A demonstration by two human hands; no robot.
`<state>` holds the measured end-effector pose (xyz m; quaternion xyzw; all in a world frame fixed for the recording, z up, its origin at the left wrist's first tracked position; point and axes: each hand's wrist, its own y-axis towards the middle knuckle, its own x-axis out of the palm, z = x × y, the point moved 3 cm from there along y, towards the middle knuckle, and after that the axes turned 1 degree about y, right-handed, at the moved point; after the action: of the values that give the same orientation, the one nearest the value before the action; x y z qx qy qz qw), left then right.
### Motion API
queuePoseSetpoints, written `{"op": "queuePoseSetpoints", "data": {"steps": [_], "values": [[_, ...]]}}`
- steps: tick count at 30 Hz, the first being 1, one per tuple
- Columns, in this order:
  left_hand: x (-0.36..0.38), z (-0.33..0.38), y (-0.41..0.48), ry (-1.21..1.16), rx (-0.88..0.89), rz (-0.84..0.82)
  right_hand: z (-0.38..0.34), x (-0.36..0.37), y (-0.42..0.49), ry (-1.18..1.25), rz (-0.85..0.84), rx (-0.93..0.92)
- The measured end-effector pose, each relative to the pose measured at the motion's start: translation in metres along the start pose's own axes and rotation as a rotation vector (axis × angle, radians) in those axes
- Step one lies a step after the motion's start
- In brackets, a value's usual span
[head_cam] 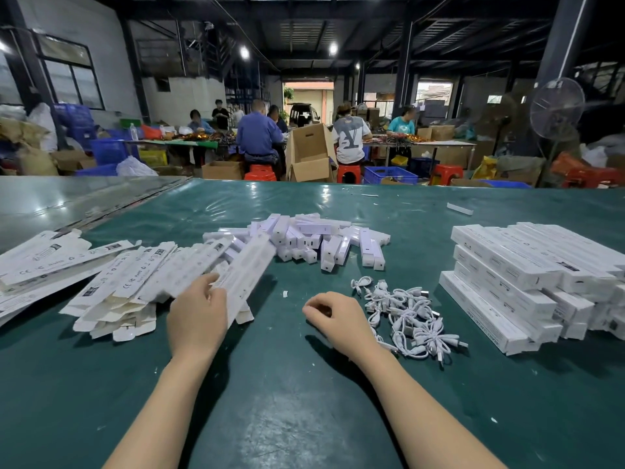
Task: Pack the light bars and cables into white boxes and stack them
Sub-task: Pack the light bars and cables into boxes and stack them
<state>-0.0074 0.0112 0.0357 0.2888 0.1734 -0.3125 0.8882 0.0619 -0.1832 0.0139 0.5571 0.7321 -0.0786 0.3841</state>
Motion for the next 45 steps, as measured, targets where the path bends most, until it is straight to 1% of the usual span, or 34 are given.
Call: {"op": "queuePoseSetpoints", "data": {"steps": [1, 3, 5, 6, 8, 10, 12, 16, 24, 30, 33, 35, 38, 40, 45], "values": [[0.003, 0.005, -0.003, -0.061, 0.06, -0.033, 0.0, -0.001, 0.001, 0.175, 0.021, 0.046], [0.01, 0.018, -0.012, -0.143, 0.221, -0.151, -0.001, -0.003, 0.003, 0.575, 0.017, 0.151], [0.02, 0.031, -0.028, -0.189, 0.368, -0.302, -0.001, -0.005, 0.003, 0.856, -0.009, 0.222], [0.025, 0.035, -0.035, -0.194, 0.431, -0.367, 0.0, -0.007, 0.003, 0.955, -0.025, 0.251], [0.034, 0.04, -0.047, -0.175, 0.546, -0.435, 0.002, -0.01, 0.003, 1.093, -0.045, 0.304], [0.038, 0.042, -0.05, -0.193, 0.571, -0.453, 0.005, -0.012, 0.002, 1.168, -0.062, 0.322], [0.036, 0.042, -0.048, -0.251, 0.513, -0.441, 0.006, -0.012, 0.001, 1.21, -0.066, 0.315], [0.028, 0.036, -0.043, -0.322, 0.384, -0.338, 0.008, -0.012, 0.002, 1.301, -0.007, 0.311], [0.029, 0.03, -0.037, -0.36, 0.292, -0.192, 0.01, -0.013, 0.004, 1.419, 0.035, 0.338], [0.032, 0.029, -0.037, -0.282, 0.36, -0.24, 0.01, -0.014, 0.003, 1.413, 0.0, 0.314], [0.031, 0.03, -0.039, -0.2, 0.45, -0.307, 0.011, -0.015, 0.003, 1.441, 0.028, 0.337], [0.03, 0.032, -0.041, -0.188, 0.485, -0.331, 0.011, -0.015, 0.003, 1.457, 0.052, 0.354], [0.03, 0.036, -0.042, -0.23, 0.485, -0.321, 0.01, -0.014, 0.003, 1.398, 0.052, 0.374], [0.03, 0.038, -0.043, -0.243, 0.482, -0.346, 0.01, -0.014, 0.002, 1.357, 0.044, 0.372], [0.031, 0.038, -0.045, -0.235, 0.479, -0.361, 0.009, -0.015, 0.002, 1.346, 0.06, 0.354]]}}
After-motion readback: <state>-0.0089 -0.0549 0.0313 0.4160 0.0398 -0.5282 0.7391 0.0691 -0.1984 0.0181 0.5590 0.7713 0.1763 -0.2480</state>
